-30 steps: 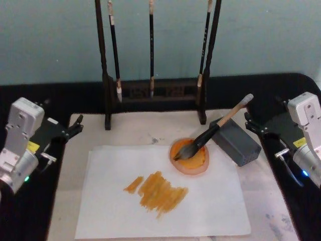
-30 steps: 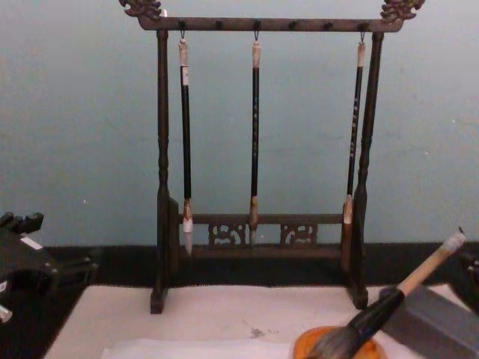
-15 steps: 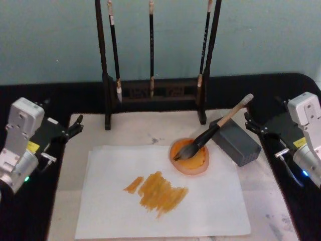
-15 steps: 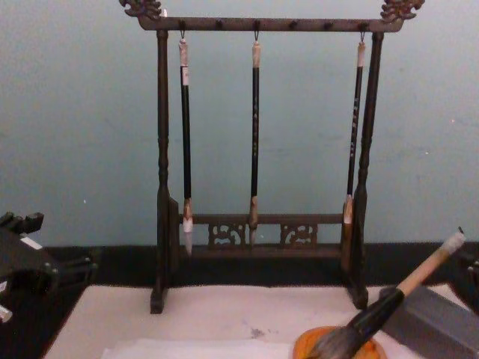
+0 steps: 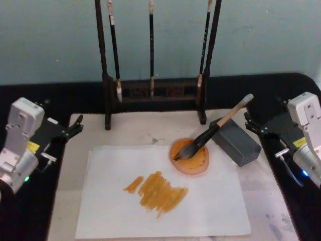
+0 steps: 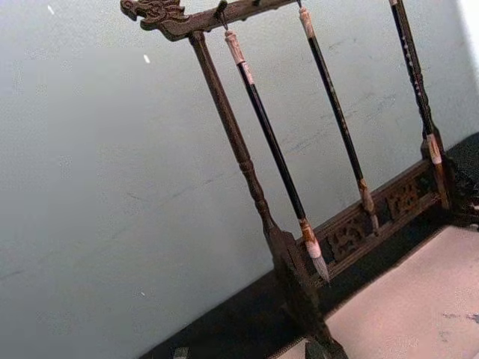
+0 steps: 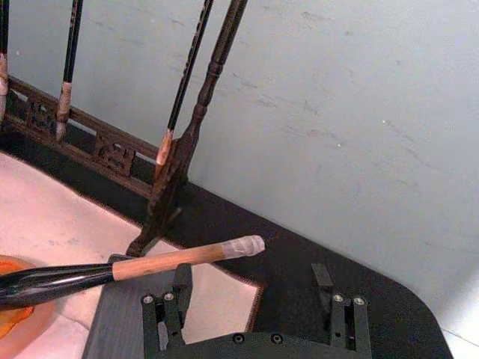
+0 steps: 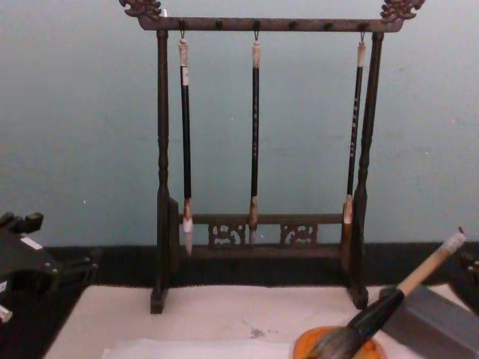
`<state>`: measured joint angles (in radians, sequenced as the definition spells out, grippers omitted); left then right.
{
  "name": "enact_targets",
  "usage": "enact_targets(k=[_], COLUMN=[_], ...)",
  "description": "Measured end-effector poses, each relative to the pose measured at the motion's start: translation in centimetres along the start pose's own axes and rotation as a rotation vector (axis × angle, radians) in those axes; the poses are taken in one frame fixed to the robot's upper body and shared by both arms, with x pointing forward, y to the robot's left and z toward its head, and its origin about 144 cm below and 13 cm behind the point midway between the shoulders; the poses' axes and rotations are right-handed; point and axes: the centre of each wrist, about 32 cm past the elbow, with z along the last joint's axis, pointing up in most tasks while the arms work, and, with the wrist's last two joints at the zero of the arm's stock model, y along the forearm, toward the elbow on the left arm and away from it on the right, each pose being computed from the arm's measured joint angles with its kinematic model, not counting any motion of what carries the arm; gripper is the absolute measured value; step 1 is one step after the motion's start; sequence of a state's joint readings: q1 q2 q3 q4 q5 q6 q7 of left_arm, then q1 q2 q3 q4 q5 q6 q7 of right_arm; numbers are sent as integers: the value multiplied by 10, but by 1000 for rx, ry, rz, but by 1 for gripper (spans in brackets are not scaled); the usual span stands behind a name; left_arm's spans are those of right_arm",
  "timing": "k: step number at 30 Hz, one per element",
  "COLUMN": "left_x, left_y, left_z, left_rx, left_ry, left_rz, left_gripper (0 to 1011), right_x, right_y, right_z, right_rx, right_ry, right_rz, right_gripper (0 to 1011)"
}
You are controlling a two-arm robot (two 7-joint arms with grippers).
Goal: Pick up the brush from the inkstone, write on the paper, then place the brush back to its original position.
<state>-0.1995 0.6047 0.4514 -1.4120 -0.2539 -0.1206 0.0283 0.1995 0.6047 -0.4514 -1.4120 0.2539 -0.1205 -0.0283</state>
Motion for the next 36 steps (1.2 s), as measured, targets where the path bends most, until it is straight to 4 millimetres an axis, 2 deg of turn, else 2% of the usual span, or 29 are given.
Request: enact_targets(k=[36], left_x=[0], left_y=[0], left_z=[0], left_rx=[0], left_ry=[0], left_rz=[0], left_gripper=[1010], right_x=[0], right_y=[0], right_z=[0], right_rx=[0], right_ry=[0], right_rz=[0], right_gripper=[1000])
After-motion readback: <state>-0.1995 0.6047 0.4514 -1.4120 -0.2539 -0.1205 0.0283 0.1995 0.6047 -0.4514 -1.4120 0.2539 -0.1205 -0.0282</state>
